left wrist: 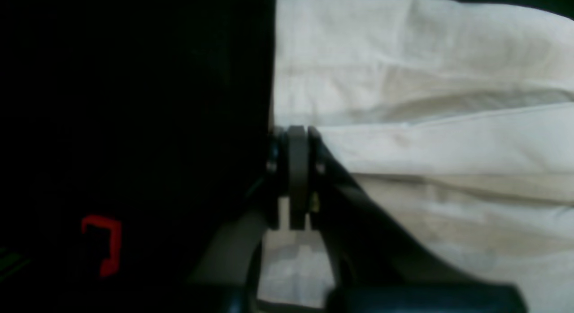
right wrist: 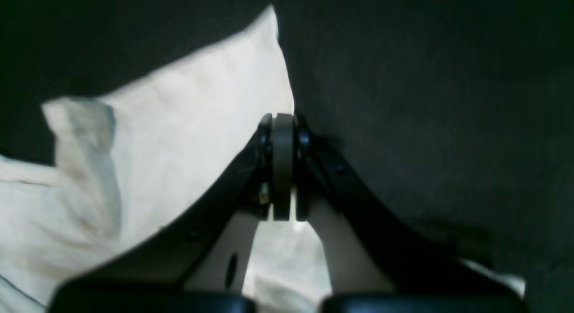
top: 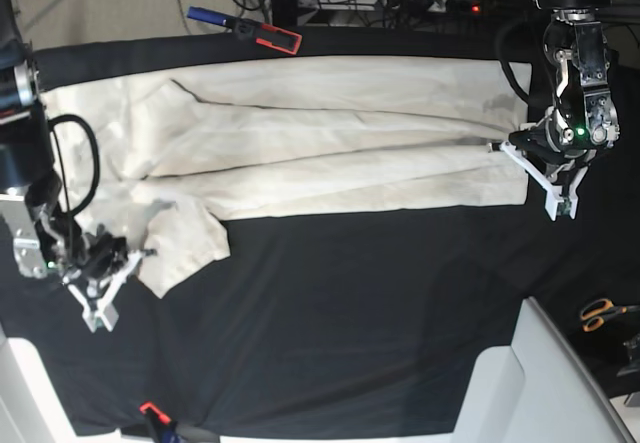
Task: Fold the T-shirt properly
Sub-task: 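Grasp the sleeve flap with the right gripper and fold it inward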
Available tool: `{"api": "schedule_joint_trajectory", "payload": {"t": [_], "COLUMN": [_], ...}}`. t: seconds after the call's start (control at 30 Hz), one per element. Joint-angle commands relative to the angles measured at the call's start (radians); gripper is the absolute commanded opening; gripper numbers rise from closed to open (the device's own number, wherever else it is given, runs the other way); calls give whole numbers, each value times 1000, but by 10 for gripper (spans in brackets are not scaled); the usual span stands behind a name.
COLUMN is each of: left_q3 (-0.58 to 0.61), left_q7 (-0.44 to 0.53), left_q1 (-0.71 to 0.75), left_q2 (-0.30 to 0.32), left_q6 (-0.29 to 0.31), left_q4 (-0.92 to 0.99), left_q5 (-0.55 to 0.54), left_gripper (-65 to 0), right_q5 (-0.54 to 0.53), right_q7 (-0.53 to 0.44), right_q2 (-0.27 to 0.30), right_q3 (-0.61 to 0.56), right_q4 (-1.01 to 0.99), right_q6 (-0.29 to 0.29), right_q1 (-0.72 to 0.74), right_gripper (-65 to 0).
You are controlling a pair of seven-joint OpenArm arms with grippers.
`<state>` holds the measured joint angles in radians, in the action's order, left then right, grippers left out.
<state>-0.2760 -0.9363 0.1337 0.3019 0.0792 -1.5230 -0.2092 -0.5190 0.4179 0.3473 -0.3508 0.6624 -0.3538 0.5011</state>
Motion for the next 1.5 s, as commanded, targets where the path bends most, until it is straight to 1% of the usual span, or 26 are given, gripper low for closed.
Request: {"api": "schedule_joint_trajectory", "payload": {"t": [0.0, 0.1, 0.17, 0.3, 0.47, 0.7, 0.87, 0.93, 1.03, 1.13, 1.23, 1.33, 1.47], "left_q3": [-7, -7, -7, -7, -7, -7, -7, -7, -6, -6, -6, -6, -6], "left_q7": [7, 7, 7, 7, 7, 6, 4, 3, -43, -46, -46, -46, -48], "left_q1": [-12, -12, -12, -12, -12, -4, 17, 33, 36, 42, 56, 59, 74], "left_q2": [15, 16, 16, 16, 18, 18, 18, 30, 30, 32, 32, 32, 39], "left_q6": [-5, -5, -5, -5, -5, -5, -5, -5, -2, -2, -2, -2, -2], "left_q4": [-17, -17, -17, -17, -21, -29, -58, -89, -112, -113, -113, -113, -119], "left_q5": [6, 6, 6, 7, 7, 7, 7, 7, 7, 7, 7, 7, 7], "left_gripper": [-650, -650, -650, -650, -650, -650, -650, -650, -650, -650, -650, -650, -650], "right_q5": [-14, -14, -14, -8, -8, -8, -8, -8, -13, -13, -10, -10, -8], "right_q7": [-6, 51, 95, 174, 283, 398, 439, 461, 471, 473, 476, 508, 511], "right_q2": [29, 49, 52, 51, 52, 43, 43, 43, 43, 40, 14, -11, -15], "right_q3": [8, 17, 69, 201, 295, 414, 465, 479, 491, 513, 539, 569, 574], "right_q4": [40, 150, 201, 334, 498, 672, 793, 817, 850, 896, 931, 943, 999], "right_q6": [8, 34, 48, 46, 48, 49, 49, 49, 49, 49, 49, 49, 49], "right_q1": [15, -34, -75, -167, -258, -379, -473, -494, -536, -580, -622, -645, -689], "right_gripper": [-650, -650, -650, -650, -650, -650, -650, -650, -650, -650, -650, -650, -650]}}
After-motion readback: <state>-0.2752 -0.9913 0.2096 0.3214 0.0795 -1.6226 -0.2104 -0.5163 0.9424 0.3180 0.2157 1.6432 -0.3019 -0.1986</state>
